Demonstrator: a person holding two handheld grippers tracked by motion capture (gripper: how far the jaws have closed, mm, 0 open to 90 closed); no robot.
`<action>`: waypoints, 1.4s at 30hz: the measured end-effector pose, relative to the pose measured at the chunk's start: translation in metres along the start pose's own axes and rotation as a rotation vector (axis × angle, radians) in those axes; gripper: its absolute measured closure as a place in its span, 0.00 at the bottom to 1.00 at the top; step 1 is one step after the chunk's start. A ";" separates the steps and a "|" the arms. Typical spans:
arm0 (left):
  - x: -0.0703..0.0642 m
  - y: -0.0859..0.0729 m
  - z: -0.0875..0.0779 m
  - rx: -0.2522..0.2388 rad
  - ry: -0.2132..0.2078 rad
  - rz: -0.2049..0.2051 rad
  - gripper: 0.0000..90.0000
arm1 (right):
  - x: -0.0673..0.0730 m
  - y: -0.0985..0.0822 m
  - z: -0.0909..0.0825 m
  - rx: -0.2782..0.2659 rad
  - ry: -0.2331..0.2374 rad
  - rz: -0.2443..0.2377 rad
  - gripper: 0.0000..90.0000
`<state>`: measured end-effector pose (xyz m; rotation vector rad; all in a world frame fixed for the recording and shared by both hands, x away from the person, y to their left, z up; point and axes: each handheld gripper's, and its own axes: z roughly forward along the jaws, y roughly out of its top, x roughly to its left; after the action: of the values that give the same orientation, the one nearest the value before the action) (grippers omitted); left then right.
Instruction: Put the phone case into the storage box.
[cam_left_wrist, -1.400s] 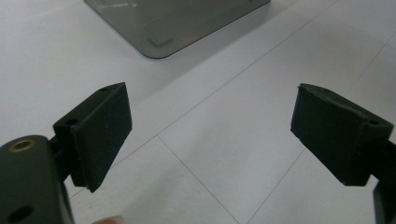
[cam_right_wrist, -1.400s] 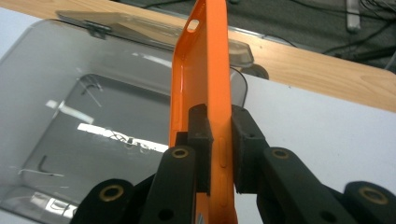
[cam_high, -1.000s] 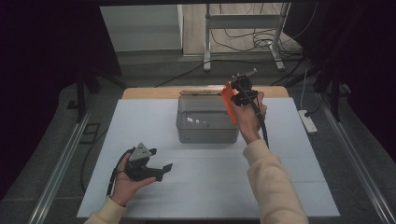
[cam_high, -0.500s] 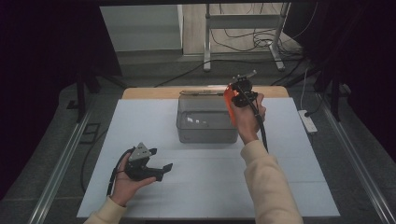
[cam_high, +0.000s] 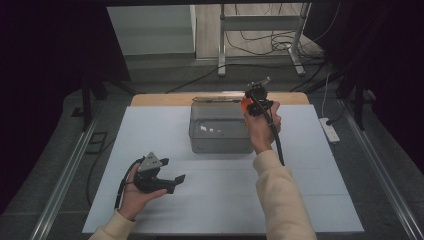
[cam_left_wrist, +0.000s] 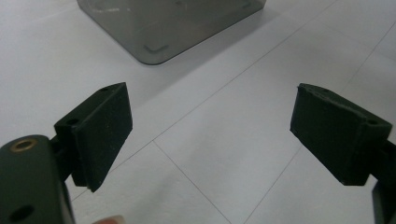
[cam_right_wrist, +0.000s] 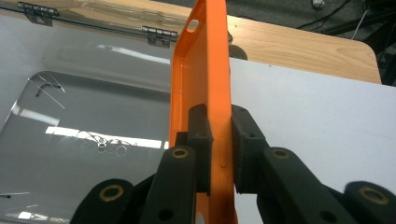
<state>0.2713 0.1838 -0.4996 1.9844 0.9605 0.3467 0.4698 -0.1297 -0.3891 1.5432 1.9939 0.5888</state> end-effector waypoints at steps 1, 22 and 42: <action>0.000 0.000 0.000 0.000 0.001 0.000 0.14 | 0.001 0.000 0.001 0.002 -0.002 -0.001 0.89; 0.000 -0.001 0.001 0.007 0.005 0.005 0.14 | 0.008 -0.005 0.016 0.036 -0.029 -0.008 0.89; 0.000 -0.001 0.001 0.012 0.009 0.007 0.14 | 0.012 -0.012 0.030 0.060 -0.054 -0.014 0.89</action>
<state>0.2716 0.1837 -0.5014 1.9993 0.9635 0.3552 0.4782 -0.1207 -0.4210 1.5622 1.9968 0.4814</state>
